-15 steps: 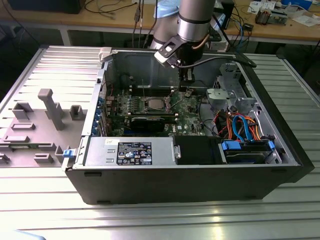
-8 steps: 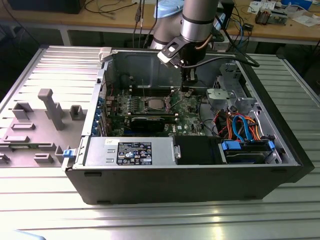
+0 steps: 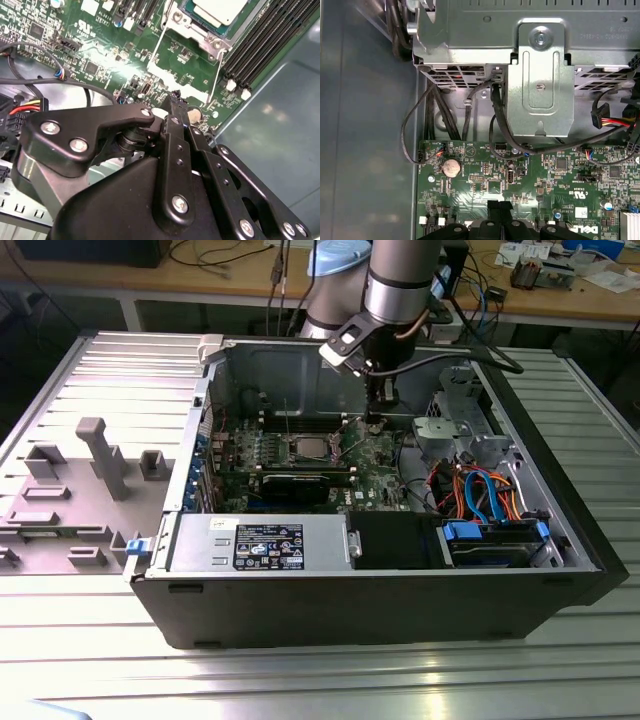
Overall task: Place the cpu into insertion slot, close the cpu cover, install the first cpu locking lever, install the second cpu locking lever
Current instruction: 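Close the cpu cover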
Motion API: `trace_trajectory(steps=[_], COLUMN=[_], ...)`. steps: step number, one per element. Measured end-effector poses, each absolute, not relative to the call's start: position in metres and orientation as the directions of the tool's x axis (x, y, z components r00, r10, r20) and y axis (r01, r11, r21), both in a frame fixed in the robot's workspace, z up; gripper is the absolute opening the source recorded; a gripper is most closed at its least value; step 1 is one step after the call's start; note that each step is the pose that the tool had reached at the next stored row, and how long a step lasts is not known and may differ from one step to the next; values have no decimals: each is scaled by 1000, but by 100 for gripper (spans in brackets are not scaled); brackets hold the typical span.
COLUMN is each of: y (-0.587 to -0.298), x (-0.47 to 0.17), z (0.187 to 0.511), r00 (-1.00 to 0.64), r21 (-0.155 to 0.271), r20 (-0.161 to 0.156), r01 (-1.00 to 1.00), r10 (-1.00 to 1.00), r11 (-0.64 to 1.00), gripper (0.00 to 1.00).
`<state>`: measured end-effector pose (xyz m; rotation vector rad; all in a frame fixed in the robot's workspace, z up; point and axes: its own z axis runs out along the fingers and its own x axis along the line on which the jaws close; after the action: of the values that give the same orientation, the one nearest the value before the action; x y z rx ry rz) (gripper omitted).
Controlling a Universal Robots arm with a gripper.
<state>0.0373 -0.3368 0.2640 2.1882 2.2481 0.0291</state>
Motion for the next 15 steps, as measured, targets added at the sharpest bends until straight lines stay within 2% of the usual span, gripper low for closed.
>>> trace_trajectory(steps=[15], y=[-337], x=[43], z=[252], r00=[-27], r21=[16], r20=[10], r01=[1000], r10=[1000], r11=[27], gripper=[11])
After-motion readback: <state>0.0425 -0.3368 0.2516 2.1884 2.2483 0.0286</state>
